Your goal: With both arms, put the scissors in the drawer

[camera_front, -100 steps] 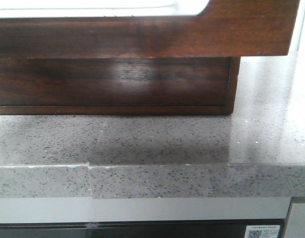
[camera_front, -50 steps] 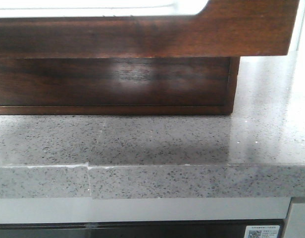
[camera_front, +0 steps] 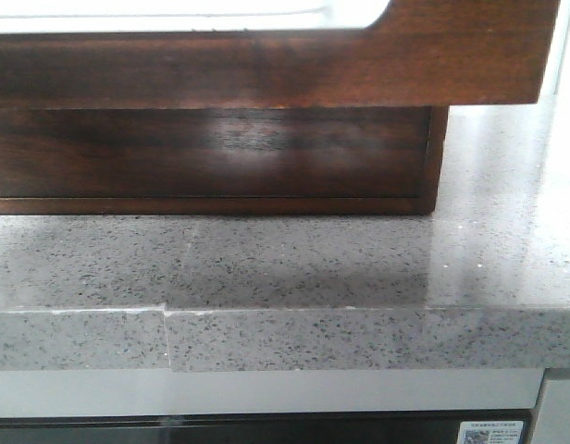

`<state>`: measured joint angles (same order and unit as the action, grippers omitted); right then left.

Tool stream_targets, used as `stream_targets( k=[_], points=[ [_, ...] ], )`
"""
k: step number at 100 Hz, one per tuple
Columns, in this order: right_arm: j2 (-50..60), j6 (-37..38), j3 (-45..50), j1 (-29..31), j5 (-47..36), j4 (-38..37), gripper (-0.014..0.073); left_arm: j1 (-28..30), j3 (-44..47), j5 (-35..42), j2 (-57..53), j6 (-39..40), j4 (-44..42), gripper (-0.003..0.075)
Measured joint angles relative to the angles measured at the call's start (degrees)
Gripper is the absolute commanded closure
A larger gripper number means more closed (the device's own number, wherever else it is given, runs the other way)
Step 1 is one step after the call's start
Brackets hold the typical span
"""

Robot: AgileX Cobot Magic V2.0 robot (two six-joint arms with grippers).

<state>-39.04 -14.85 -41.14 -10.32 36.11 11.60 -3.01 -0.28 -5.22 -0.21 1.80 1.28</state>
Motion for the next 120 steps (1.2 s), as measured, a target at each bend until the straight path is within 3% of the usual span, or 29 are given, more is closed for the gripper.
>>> stream_targets(
  k=[26, 120],
  points=[
    [0.0, 0.0, 0.0, 0.0, 0.0, 0.0, 0.0662, 3.7, 0.0, 0.1, 0.0, 0.0, -0.4, 0.0741],
    [0.0, 0.0, 0.0, 0.0, 0.0, 0.0, 0.0662, 0.6, 0.0, 2.3, 0.0, 0.0, -2.4, 0.0741]
  ],
)
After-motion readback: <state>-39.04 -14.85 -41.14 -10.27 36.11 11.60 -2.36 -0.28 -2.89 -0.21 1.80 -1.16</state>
